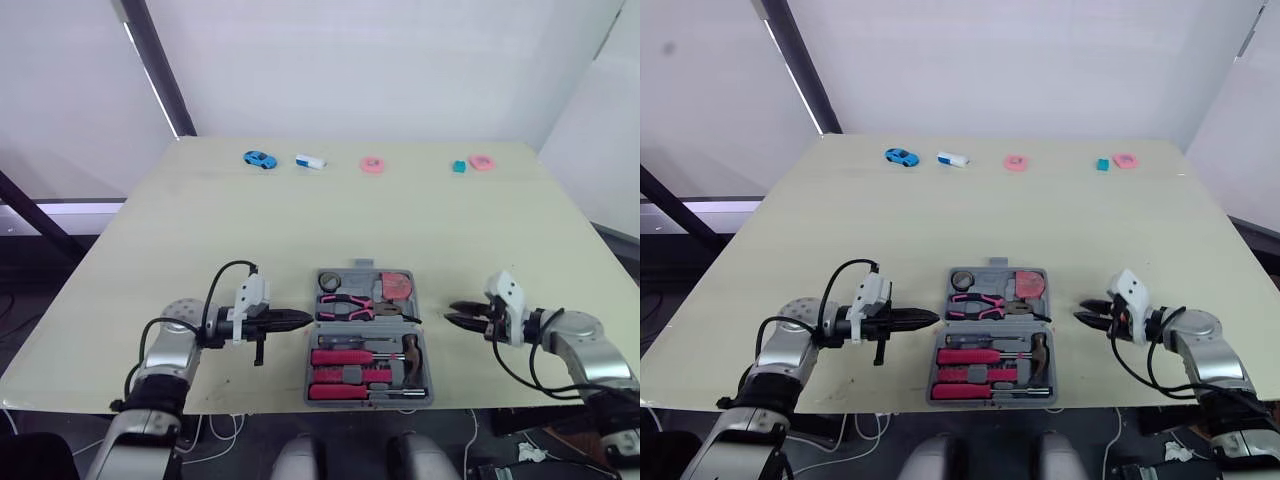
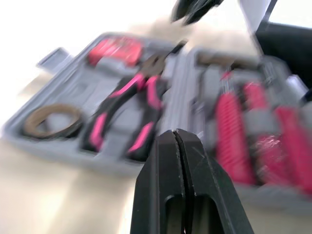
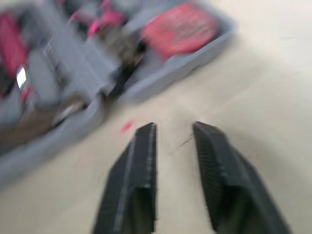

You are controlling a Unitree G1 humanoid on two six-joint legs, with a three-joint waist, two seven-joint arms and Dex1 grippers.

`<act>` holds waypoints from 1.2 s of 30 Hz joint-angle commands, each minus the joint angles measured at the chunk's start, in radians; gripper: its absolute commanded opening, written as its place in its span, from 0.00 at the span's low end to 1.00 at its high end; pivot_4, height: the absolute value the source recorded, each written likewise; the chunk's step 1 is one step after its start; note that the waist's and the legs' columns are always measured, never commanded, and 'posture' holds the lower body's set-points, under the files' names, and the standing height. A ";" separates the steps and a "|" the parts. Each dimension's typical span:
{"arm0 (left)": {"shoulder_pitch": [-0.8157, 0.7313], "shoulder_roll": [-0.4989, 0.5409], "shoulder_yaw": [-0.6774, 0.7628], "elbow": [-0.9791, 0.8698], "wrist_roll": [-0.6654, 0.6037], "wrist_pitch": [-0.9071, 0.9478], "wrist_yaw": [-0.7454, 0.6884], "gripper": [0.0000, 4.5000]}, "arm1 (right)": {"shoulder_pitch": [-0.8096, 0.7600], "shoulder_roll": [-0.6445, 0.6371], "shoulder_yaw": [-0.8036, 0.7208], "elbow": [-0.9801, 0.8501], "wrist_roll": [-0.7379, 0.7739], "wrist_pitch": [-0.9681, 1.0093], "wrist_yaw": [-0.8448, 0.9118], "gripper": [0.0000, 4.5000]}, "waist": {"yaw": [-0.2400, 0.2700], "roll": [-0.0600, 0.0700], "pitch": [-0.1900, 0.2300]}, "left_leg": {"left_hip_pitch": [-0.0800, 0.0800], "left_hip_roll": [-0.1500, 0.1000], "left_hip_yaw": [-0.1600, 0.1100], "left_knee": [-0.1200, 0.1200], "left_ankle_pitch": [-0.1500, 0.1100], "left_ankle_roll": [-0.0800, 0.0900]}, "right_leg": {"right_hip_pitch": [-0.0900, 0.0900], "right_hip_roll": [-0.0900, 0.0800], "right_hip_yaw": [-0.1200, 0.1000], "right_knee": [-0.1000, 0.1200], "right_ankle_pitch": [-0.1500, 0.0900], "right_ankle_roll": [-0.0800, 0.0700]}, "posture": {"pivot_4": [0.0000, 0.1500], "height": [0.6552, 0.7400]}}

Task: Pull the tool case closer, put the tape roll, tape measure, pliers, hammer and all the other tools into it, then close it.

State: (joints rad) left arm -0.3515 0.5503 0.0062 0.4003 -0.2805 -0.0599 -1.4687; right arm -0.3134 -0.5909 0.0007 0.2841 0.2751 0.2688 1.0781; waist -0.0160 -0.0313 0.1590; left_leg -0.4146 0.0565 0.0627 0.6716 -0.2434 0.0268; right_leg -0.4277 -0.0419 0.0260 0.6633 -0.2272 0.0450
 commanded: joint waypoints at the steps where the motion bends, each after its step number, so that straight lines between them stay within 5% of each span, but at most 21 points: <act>1: 0.063 0.016 -0.015 -0.201 -0.072 0.108 0.011 0.00 | -0.074 0.027 -0.038 -0.037 0.110 0.230 -0.028 0.61 | 0.002 0.000 0.000 | 0.000 0.000 0.000 0.000 0.000 0.000 | 0.000 0.000 0.000 0.000 0.000 0.000 | 1.00 0.99; 5: 0.133 0.040 -0.087 -0.333 -0.059 0.184 0.015 0.00 | -0.175 0.037 -0.014 0.039 0.147 0.431 -0.020 0.99 | 0.002 0.001 0.000 | 0.000 0.000 0.000 0.000 0.000 0.000 | 0.000 0.000 0.000 0.000 0.000 0.000 | 1.00 0.99; 18: 0.217 0.018 -0.280 -0.396 0.079 0.176 0.149 0.00 | -0.484 0.166 0.088 0.534 0.006 0.442 -0.018 0.99 | -0.003 0.001 0.000 | 0.000 -0.001 0.000 0.000 0.000 0.000 | 0.000 0.000 0.001 0.000 0.000 0.000 | 1.00 0.99; 28: 0.245 0.011 -0.305 -0.323 0.104 0.144 0.192 0.00 | -0.655 0.268 -0.012 0.872 0.000 0.324 0.063 0.99 | -0.011 0.005 -0.002 | 0.001 0.000 0.001 -0.001 0.000 0.000 | 0.000 0.001 0.001 0.000 0.001 -0.002 | 1.00 0.99; 36: 0.257 0.032 -0.293 -0.326 0.086 0.150 0.197 0.00 | -0.724 0.318 -0.085 0.976 0.001 0.258 0.154 0.99 | -0.031 0.006 -0.002 | 0.001 0.001 0.000 -0.002 0.000 0.000 | 0.000 0.002 0.001 0.000 0.001 -0.002 | 1.00 0.99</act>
State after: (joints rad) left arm -0.1179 0.5673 -0.2680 0.0558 -0.2110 0.0770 -1.2718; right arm -1.0020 -0.2953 -0.0568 1.2717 0.2574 0.5413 1.1839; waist -0.0466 -0.0250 0.1567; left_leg -0.4134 0.0574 0.0629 0.6693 -0.2434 0.0268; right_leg -0.4281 -0.0398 0.0270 0.6629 -0.2263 0.0434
